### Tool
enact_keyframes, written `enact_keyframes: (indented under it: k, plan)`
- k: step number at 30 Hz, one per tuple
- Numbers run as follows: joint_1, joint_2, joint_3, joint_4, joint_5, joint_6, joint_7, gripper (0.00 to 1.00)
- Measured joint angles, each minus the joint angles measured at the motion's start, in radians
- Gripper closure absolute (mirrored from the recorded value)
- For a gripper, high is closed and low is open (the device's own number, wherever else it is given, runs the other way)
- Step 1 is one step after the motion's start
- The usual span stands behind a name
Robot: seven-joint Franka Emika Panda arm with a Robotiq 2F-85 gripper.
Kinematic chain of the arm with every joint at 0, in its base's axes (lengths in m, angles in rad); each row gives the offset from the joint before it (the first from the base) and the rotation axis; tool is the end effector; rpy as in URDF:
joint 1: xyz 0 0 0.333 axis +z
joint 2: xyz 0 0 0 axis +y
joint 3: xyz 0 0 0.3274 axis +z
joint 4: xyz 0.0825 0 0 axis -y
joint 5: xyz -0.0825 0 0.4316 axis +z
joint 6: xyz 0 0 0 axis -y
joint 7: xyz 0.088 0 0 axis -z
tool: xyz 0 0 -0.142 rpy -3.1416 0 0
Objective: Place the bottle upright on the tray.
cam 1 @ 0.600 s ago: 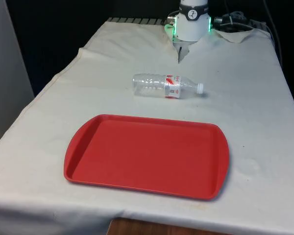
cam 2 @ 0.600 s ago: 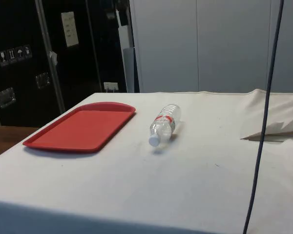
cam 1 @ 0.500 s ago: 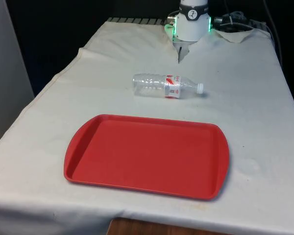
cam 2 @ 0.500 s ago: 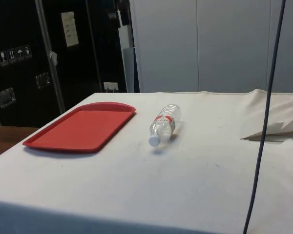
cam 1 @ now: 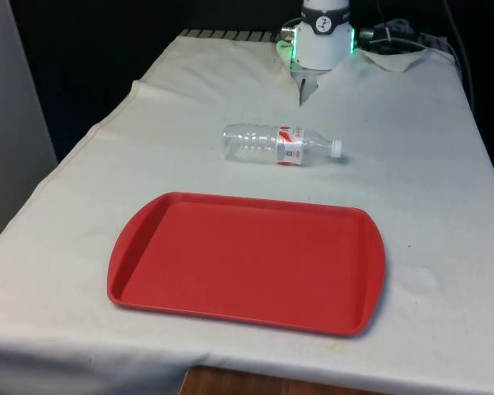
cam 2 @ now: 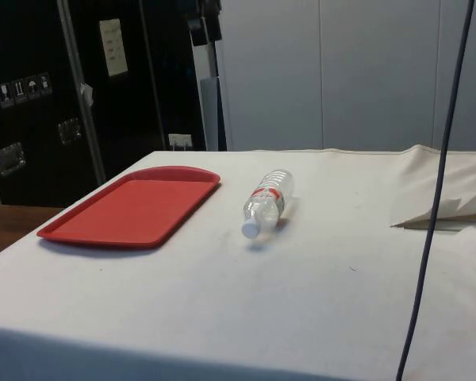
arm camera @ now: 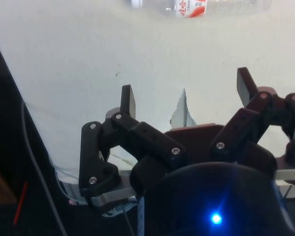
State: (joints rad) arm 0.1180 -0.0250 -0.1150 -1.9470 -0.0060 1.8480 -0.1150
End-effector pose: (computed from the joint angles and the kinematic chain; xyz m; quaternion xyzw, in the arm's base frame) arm 0.5852 0.0008 0.4431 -0.9975 -0.0599 0.0371 0.0007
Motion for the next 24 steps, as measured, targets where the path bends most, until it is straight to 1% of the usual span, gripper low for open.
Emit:
enact_keyframes:
  k: [19,24]
  plan:
    - [0.001,-0.084,0.002,-0.104,0.0,0.023,-0.005,0.0]
    - [0.001,-0.101,0.005,-0.133,-0.001,0.04,-0.006,0.0]
